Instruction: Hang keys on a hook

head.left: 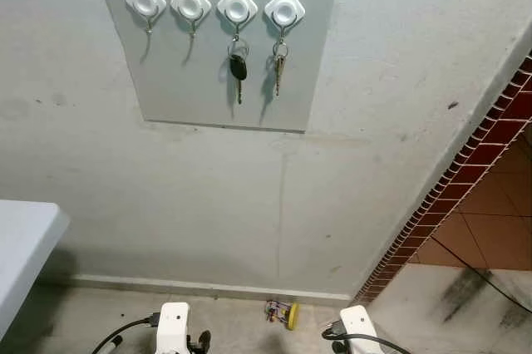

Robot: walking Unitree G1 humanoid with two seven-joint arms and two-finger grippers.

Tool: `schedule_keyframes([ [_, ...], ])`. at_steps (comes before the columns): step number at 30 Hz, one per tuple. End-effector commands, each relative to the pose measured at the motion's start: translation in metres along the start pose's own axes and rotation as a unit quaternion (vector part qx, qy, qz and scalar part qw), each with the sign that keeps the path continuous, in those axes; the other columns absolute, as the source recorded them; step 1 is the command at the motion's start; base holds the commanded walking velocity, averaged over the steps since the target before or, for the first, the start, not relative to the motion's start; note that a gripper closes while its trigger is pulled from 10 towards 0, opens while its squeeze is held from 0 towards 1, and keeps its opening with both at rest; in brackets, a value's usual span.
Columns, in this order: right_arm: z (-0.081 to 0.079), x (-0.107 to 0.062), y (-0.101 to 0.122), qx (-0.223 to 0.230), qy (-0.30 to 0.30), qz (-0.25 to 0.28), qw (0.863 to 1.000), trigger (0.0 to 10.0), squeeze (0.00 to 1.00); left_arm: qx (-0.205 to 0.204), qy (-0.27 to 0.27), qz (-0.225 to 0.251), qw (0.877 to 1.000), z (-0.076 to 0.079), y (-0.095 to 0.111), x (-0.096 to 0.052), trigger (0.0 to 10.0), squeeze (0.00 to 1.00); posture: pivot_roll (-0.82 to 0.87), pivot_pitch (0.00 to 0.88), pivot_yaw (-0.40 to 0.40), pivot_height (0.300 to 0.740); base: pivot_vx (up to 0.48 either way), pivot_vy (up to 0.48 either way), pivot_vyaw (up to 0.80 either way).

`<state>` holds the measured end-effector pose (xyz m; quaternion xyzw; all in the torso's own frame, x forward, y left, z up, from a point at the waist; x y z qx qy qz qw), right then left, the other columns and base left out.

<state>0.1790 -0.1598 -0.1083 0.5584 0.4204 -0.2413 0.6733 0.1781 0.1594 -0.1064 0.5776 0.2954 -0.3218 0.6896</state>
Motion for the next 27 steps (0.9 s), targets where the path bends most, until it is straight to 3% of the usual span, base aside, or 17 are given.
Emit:
schedule_keyframes([
  [1,0.0024,0.0003,0.0028,0.000,-0.004,0.003,1.000,10.0,0.00,0.001,0.000,-0.004,1.000,-0.0002,-0.0006,0.0001,10.0,0.00,-0.12,0.000,-0.024,0.724,0.000,0.000,0.00],
  [27,0.0014,-0.0005,-0.0035,-0.002,-0.005,-0.011,1.000,10.0,0.00,0.003,0.000,-0.021,1.000,-0.0007,-0.0090,-0.0017,10.0,0.00,-0.11,0.000,-0.028,0.740,0.000,0.000,0.00],
])
Point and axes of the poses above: a point about 5 cm out from each wrist's last joint towards the gripper, its own x axis pointing out of the wrist towards the gripper, its own y axis along the axis of the wrist's last joint, z = x × y, the point moved 2 cm from there along x, pointing out of the wrist towards the gripper, and after that the axes turned 3 degrees about -x, right-handed, at the moved point
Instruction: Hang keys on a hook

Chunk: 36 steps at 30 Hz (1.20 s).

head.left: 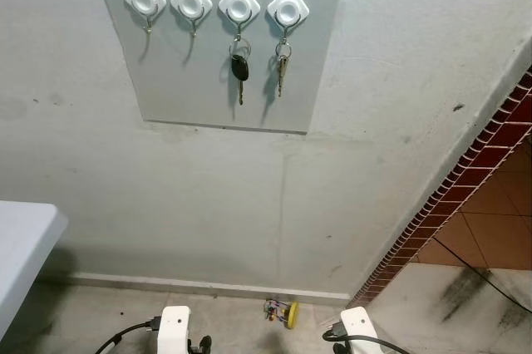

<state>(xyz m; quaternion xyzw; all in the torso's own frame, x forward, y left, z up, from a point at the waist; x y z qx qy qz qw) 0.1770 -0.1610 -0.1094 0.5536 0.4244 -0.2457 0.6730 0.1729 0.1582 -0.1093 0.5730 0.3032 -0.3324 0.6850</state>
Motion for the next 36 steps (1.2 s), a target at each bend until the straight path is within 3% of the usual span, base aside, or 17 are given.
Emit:
schedule_keyframes([
  [1,0.0007,-0.0001,-0.0010,0.000,-0.004,-0.003,1.000,10.0,0.00,0.003,0.001,-0.006,1.000,-0.0015,-0.0029,-0.0008,10.0,0.00,-0.11,0.000,-0.028,0.740,0.000,0.000,0.00],
  [27,-0.0018,0.0003,-0.0009,-0.027,0.004,-0.007,1.000,10.0,0.00,0.009,-0.001,-0.008,1.000,-0.0003,-0.0034,-0.0006,10.0,0.00,-0.11,0.000,-0.031,0.740,0.000,0.000,0.00],
  [36,-0.0026,0.0005,0.0001,-0.051,0.007,-0.007,0.999,10.0,0.00,0.013,-0.004,-0.008,1.000,0.0015,-0.0021,0.0000,10.0,0.00,-0.11,0.000,-0.033,0.740,0.000,0.000,0.80],
])
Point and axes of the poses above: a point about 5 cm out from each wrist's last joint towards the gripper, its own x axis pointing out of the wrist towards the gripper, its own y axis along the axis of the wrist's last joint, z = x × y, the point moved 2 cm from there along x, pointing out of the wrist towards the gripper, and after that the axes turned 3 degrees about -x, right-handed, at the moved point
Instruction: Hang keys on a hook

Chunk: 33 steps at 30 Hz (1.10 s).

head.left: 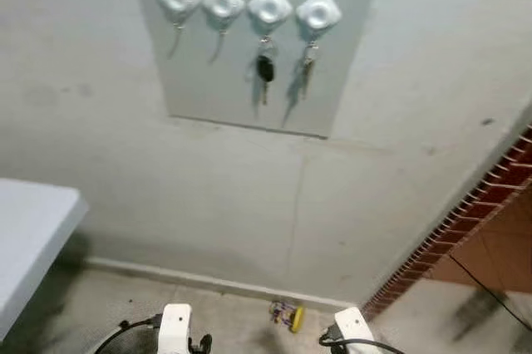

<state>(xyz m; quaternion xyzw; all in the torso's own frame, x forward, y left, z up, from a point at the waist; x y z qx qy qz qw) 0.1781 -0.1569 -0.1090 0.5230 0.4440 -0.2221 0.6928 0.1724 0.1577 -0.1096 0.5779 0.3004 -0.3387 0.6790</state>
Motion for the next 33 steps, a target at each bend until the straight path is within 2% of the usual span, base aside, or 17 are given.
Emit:
schedule_keyframes([
  [1,0.0007,-0.0004,-0.0021,-0.005,-0.003,-0.004,1.000,10.0,0.00,0.003,-0.002,-0.004,1.000,0.0012,-0.0015,0.0000,10.0,0.00,-0.11,0.000,-0.033,0.740,0.000,0.000,0.80],
  [33,-0.0017,0.0003,0.0004,0.000,0.004,-0.001,1.000,10.0,0.00,0.005,-0.002,0.001,1.000,0.0007,0.0037,0.0011,10.0,0.00,-0.10,0.000,-0.028,0.740,0.000,0.000,0.80],
])
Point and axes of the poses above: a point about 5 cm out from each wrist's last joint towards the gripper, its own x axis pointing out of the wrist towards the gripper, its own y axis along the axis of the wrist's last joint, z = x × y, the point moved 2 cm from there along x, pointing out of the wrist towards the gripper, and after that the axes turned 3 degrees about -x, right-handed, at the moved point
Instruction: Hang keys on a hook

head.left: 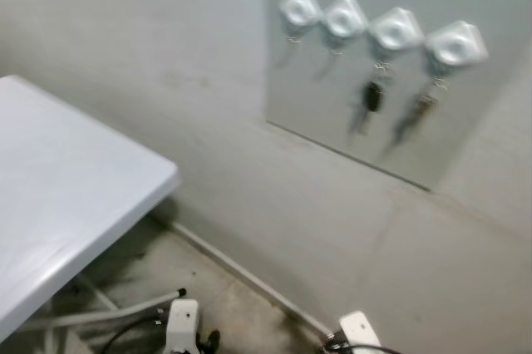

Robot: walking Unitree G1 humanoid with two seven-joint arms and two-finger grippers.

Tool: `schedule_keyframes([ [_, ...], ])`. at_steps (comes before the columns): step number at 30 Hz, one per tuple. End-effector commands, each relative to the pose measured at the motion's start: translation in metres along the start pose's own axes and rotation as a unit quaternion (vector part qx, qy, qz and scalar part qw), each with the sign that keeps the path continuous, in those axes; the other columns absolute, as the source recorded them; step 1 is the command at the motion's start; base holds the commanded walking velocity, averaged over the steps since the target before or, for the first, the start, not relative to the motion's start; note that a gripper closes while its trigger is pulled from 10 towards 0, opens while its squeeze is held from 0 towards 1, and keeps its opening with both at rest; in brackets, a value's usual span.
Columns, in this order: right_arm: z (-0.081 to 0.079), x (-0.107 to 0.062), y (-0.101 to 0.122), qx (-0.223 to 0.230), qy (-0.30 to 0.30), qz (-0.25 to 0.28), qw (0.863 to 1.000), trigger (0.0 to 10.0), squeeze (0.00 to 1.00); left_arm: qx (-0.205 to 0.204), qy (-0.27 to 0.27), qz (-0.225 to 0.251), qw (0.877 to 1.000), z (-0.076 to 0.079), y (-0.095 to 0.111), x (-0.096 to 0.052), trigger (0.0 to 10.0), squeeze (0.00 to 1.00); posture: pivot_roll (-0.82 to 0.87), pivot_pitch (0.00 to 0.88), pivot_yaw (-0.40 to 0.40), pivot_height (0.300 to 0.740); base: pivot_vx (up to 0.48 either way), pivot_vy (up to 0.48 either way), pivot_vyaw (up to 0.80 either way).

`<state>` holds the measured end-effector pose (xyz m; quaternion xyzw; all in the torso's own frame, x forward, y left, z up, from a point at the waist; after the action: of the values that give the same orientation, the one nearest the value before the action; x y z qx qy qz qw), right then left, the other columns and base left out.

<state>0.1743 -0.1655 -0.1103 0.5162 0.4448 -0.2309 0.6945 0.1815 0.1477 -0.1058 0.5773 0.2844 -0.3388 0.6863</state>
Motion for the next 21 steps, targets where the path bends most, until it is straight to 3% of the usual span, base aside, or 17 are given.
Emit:
schedule_keyframes([
  [1,-0.0080,0.0024,0.0074,0.003,0.011,0.008,1.000,10.0,0.00,0.004,0.012,-0.010,1.000,-0.0100,-0.0046,-0.0027,10.0,0.00,-0.11,0.000,-0.027,0.740,0.000,0.000,0.80],
  [21,-0.0070,0.0027,0.0095,0.008,0.010,0.010,1.000,10.0,0.00,-0.005,0.014,-0.005,1.000,-0.0107,-0.0003,-0.0017,10.0,0.00,-0.11,0.000,-0.027,0.740,0.000,0.000,0.80],
])
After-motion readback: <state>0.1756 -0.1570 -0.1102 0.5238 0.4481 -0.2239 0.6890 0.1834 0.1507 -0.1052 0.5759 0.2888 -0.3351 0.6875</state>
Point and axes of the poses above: a point about 5 cm out from each wrist's last joint towards the gripper, its own x axis pointing out of the wrist towards the gripper, its own y axis along the axis of the wrist's last joint, z = x × y, the point moved 2 cm from there along x, pointing out of the wrist towards the gripper, and after that the axes turned 3 degrees about -x, right-handed, at the moved point
